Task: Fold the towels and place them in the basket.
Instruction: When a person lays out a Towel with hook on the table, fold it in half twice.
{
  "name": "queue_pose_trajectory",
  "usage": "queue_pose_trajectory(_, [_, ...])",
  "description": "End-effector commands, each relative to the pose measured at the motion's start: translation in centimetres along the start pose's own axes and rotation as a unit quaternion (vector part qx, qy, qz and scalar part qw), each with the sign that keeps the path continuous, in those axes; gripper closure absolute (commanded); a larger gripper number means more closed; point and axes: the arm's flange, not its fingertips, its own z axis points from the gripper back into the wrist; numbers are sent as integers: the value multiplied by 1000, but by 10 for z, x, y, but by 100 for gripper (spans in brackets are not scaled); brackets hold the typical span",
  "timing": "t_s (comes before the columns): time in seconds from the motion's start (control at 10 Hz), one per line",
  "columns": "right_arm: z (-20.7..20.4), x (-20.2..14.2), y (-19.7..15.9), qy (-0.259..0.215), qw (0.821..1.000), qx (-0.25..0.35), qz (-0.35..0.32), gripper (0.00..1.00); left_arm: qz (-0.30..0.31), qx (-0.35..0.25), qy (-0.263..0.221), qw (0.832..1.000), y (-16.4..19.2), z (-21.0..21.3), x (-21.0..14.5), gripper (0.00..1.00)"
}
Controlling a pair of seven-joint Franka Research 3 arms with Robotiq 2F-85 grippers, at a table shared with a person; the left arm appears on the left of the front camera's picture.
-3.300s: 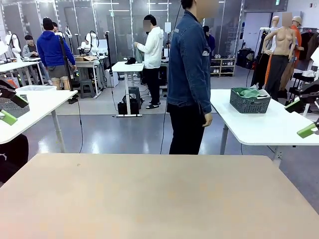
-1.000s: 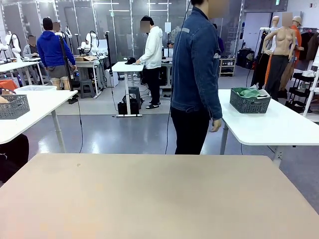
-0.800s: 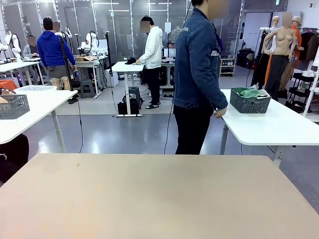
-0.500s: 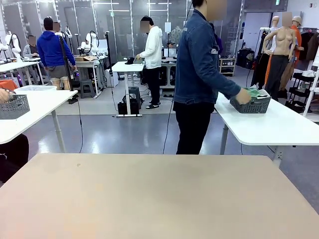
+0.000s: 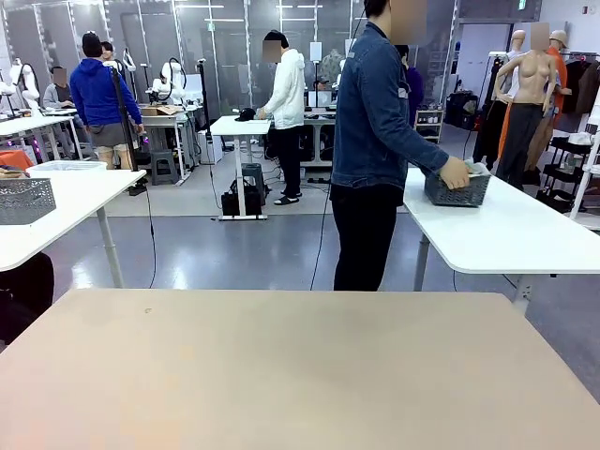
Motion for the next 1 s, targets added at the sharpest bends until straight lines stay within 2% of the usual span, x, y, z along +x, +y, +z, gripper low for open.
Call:
queue_pose_trajectory(0.0, [1, 0, 1, 0, 1000, -1, 1, 0, -2, 0, 0, 1000, -2, 0, 2, 0])
queue_pose_trajectory(0.7, [0, 0, 0, 0, 1000, 0, 0, 0, 0, 0, 0, 1000, 0, 0, 0, 0])
queue_pose_trajectory(0.9, [-3, 4, -1, 14, 1000, -3, 2, 0, 8, 27, 44, 999, -3, -2, 1, 0])
